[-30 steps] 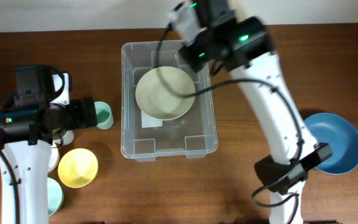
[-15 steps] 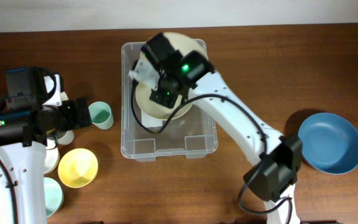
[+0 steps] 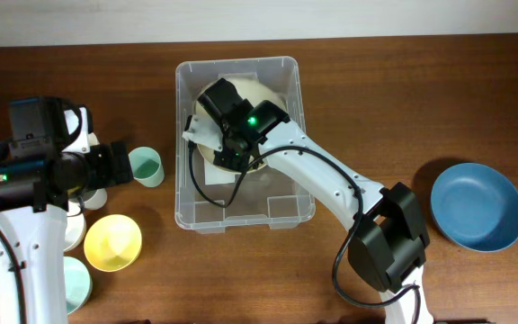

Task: Pack container
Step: 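Carry the far cream bowl into the bin, stack it, release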

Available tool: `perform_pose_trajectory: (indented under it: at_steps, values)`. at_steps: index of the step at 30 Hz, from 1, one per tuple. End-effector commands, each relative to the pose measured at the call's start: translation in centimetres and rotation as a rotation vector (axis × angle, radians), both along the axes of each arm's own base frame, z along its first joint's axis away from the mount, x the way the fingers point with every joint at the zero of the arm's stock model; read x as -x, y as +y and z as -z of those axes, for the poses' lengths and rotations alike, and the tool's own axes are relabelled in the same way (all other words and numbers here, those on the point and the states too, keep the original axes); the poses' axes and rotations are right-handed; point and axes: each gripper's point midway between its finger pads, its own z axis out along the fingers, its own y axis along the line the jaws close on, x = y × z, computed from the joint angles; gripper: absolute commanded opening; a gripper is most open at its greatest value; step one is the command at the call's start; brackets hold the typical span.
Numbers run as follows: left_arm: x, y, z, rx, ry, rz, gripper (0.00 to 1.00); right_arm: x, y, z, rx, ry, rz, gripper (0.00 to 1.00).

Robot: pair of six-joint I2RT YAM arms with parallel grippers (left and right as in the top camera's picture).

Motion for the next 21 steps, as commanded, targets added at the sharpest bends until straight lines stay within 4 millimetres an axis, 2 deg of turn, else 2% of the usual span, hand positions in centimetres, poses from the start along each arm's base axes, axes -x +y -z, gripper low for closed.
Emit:
perform_pose_trajectory:
  at_steps: [1,3,6,8,9,10,11,12,14,15,17,19,21]
  values:
    - [0.1,0.2,-1.2,-0.003,-0.037,-0.019,1.0,-0.4,-0.3,0.9,0.013,0.003,0.0,0.26]
    - [0.1,0.2,-1.2,-0.003,-0.037,-0.019,1.0,-0.5,-0.2,0.8,0.01,-0.001,0.001,0.37]
    - [0.1,0.2,-1.2,-0.003,-0.037,-0.019,1.0,-0.5,-0.2,0.6,0.007,-0.005,0.002,0.42]
    - [0.1,0.2,-1.2,-0.003,-0.037,-0.019,1.0,-0.7,-0.2,-0.6,-0.009,-0.022,0.029,0.43]
    - [0.1,0.2,-1.2,-0.003,-0.037,-0.019,1.0,-0.9,-0.2,-1.6,-0.029,-0.036,0.056,0.45]
    - [0.1,0.2,-1.2,-0.003,-0.037,-0.019,1.0,-1.7,-0.5,-3.9,-0.064,-0.076,0.127,0.47]
    - [0.0,0.2,-1.2,-0.003,-0.038,-0.019,1.0,-2.4,-0.9,-5.4,-0.081,-0.109,0.189,0.49]
    - [0.0,0.2,-1.2,-0.003,-0.038,-0.019,1.0,-3.5,-1.9,-7.9,-0.11,-0.166,0.295,0.51]
    - [0.0,0.2,-1.2,-0.003,-0.038,-0.019,1.0,-5.6,-4.9,-12.4,-0.174,-0.272,0.521,0.52]
    - [0.0,0.2,-1.2,-0.003,-0.038,-0.019,1.0,-6.5,-7.2,-14.9,-0.217,-0.328,0.663,0.53]
    - [0.1,0.2,-1.2,-0.003,-0.037,-0.019,1.0,-7.3,-11.7,-18.6,-0.301,-0.387,0.891,0.58]
    - [0.1,0.2,-1.2,-0.003,-0.037,-0.019,1.0,-7.3,-16.3,-20.7,-0.395,-0.383,1.093,0.61]
    - [0.1,0.2,-1.2,-0.003,-0.036,-0.019,1.0,-6.8,-21.3,-21.4,-0.455,-0.355,1.301,0.62]
